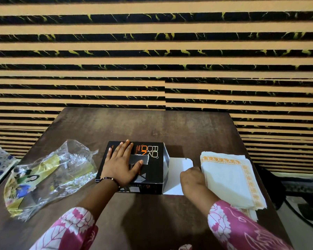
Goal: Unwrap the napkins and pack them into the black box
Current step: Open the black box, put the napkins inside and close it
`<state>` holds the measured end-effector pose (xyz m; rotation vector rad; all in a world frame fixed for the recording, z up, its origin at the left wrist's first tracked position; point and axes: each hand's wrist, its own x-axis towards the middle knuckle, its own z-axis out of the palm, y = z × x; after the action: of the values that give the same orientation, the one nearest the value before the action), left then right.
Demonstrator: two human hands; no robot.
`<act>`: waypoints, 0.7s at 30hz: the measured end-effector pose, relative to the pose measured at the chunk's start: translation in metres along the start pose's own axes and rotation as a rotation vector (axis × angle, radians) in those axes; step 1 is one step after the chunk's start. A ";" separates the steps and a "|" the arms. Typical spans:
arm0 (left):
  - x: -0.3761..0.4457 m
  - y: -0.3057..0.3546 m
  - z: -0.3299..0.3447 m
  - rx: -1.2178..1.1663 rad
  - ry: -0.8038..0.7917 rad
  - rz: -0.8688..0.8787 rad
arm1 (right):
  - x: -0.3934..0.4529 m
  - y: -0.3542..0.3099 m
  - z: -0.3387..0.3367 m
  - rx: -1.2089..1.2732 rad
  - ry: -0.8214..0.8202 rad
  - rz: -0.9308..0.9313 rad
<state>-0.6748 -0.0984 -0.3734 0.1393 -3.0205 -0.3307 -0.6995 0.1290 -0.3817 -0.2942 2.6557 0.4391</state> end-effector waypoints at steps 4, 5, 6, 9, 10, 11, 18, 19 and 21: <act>0.001 0.000 0.000 -0.003 -0.001 0.006 | 0.001 -0.001 -0.014 0.174 0.075 -0.056; 0.001 0.001 -0.001 -0.010 0.002 0.004 | -0.003 -0.001 -0.016 0.301 0.123 -0.116; 0.002 0.000 -0.001 -0.013 0.002 0.003 | -0.009 -0.002 -0.018 0.435 0.154 -0.185; 0.001 0.001 0.000 -0.011 -0.008 0.002 | -0.025 -0.004 -0.009 0.687 0.139 -0.253; 0.000 0.001 0.000 -0.018 -0.007 0.000 | -0.029 -0.003 -0.003 0.715 0.146 -0.233; 0.000 0.001 0.000 -0.025 -0.005 -0.003 | -0.034 0.000 0.002 0.731 0.161 -0.212; -0.006 0.013 -0.004 -0.047 0.051 0.119 | -0.064 0.007 0.031 0.878 0.040 -0.310; -0.007 0.020 -0.005 -0.058 0.044 0.167 | -0.064 0.004 0.032 0.879 0.033 -0.335; -0.011 0.040 -0.004 -0.071 -0.050 0.223 | -0.064 0.000 0.034 0.874 0.033 -0.381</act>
<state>-0.6667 -0.0595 -0.3618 -0.2129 -3.0276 -0.4253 -0.6302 0.1490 -0.3824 -0.4950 2.4549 -0.8265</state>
